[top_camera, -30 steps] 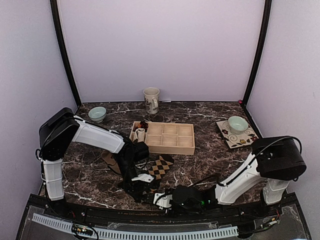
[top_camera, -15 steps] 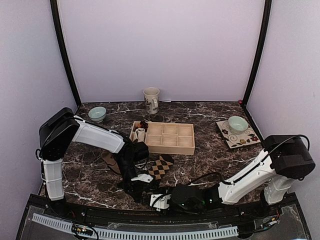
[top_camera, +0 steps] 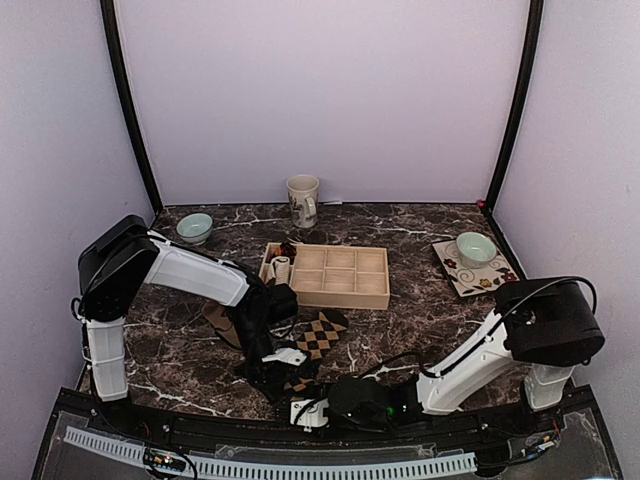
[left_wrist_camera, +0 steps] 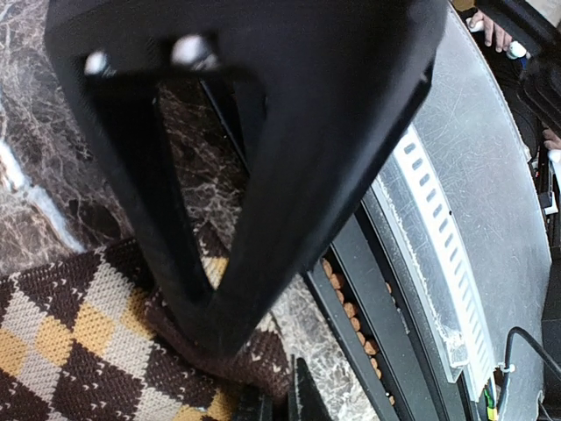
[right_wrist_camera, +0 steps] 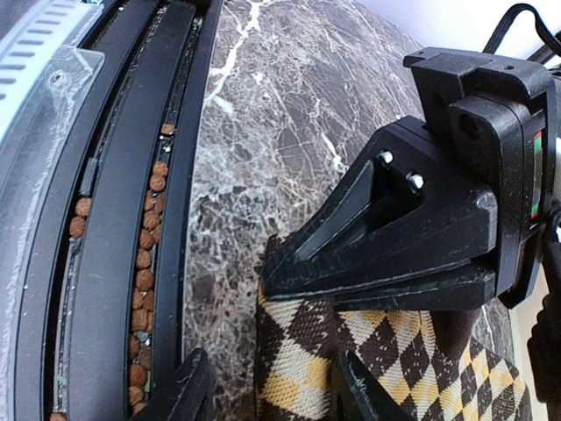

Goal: Roll the socks
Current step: Roll the sock at the center of the board.

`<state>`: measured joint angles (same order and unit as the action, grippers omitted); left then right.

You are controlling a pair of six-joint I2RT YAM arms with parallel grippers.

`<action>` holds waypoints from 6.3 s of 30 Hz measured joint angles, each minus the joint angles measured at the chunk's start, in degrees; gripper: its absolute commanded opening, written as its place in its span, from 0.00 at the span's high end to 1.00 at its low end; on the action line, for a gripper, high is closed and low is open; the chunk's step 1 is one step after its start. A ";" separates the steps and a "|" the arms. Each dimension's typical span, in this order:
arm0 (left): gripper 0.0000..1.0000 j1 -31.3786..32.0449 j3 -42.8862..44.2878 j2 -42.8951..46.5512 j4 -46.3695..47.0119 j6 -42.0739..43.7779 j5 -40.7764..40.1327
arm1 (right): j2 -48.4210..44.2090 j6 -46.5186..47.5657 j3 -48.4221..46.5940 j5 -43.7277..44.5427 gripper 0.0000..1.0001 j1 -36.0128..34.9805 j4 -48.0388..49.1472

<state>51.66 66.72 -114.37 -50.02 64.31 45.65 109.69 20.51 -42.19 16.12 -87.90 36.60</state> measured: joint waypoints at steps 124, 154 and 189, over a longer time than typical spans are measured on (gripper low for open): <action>0.53 16.13 -16.39 26.40 26.38 -25.92 -33.00 | 10.45 -45.07 -0.66 -57.61 1.00 23.10 12.83; 1.00 15.96 -24.04 24.48 38.18 -20.98 -39.01 | 7.08 -46.05 2.36 -50.12 0.09 22.53 12.57; 1.00 5.25 -6.38 7.45 17.20 -13.84 -9.38 | -40.57 -24.74 22.05 19.15 0.22 0.85 -11.98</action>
<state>56.90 60.34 -106.91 -32.82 50.48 36.27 69.12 -4.23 -20.14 35.27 -87.05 24.62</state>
